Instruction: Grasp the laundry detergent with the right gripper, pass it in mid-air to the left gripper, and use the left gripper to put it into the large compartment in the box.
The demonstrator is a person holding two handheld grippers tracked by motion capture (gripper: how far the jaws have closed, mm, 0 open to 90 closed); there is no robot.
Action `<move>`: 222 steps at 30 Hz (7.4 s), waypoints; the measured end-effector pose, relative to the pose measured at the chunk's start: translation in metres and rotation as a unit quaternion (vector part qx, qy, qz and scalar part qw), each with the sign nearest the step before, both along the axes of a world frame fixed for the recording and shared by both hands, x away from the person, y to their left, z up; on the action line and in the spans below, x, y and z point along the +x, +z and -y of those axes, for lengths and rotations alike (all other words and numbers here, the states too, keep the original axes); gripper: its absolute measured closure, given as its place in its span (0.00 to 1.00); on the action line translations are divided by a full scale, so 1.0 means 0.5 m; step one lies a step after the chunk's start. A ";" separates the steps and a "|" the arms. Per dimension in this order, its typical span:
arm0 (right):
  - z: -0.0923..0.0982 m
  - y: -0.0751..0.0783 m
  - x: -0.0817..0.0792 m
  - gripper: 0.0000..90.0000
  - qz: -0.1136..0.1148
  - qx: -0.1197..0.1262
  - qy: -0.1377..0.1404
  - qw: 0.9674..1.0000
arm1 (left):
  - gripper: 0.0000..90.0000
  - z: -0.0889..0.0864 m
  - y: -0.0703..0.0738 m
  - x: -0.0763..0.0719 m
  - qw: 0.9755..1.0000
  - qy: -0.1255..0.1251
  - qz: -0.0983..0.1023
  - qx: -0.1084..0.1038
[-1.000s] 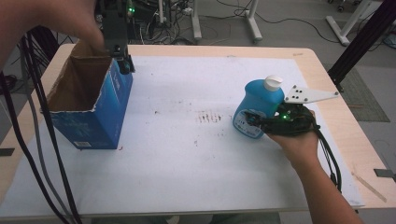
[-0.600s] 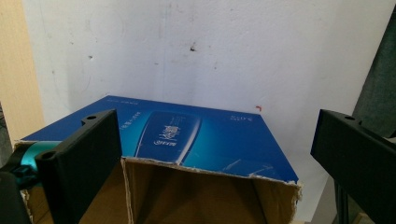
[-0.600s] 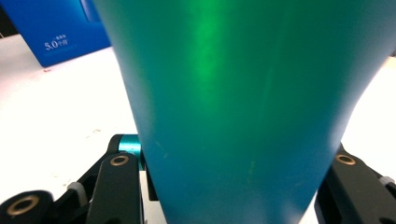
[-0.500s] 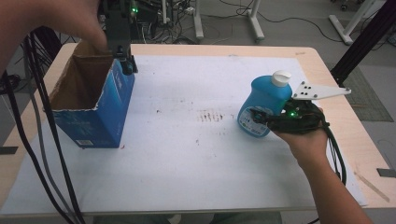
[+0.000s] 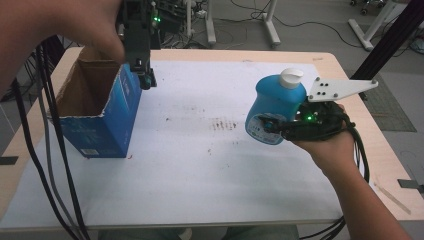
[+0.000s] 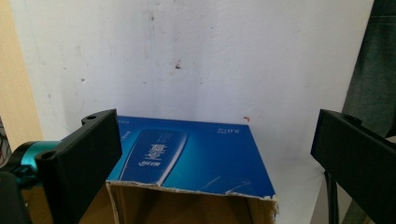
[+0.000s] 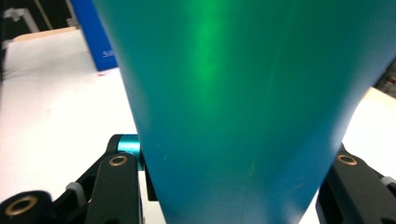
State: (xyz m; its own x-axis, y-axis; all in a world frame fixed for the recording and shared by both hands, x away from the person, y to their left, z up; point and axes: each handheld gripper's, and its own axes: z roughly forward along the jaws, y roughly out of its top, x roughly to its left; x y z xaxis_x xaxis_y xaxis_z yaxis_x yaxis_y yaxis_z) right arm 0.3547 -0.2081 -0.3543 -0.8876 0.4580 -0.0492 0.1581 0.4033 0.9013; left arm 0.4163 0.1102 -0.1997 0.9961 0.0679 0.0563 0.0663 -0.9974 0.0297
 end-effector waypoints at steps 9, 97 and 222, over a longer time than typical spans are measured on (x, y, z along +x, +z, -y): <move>-0.069 0.042 -0.021 0.51 -0.003 -0.029 0.063 0.998 | 0.02 0.031 0.009 -0.042 1.000 -0.023 -0.007 -0.003; -0.267 0.037 -0.039 0.51 -0.055 -0.009 0.191 0.980 | 0.28 0.136 -0.042 -0.135 0.997 -0.049 -0.049 -0.020; -0.014 0.166 0.023 0.01 -0.034 -0.231 0.092 0.968 | 0.43 -0.259 0.001 0.035 0.890 0.455 -0.035 0.015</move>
State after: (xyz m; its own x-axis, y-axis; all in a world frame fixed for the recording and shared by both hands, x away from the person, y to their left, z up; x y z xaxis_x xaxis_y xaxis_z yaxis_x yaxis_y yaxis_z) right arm 0.3660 -0.2011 -0.2712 -0.9603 0.2355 -0.1495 0.0984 0.7874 0.6085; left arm 0.4340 0.2395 -0.1994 0.5310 0.8473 0.0113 0.8471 -0.5304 -0.0333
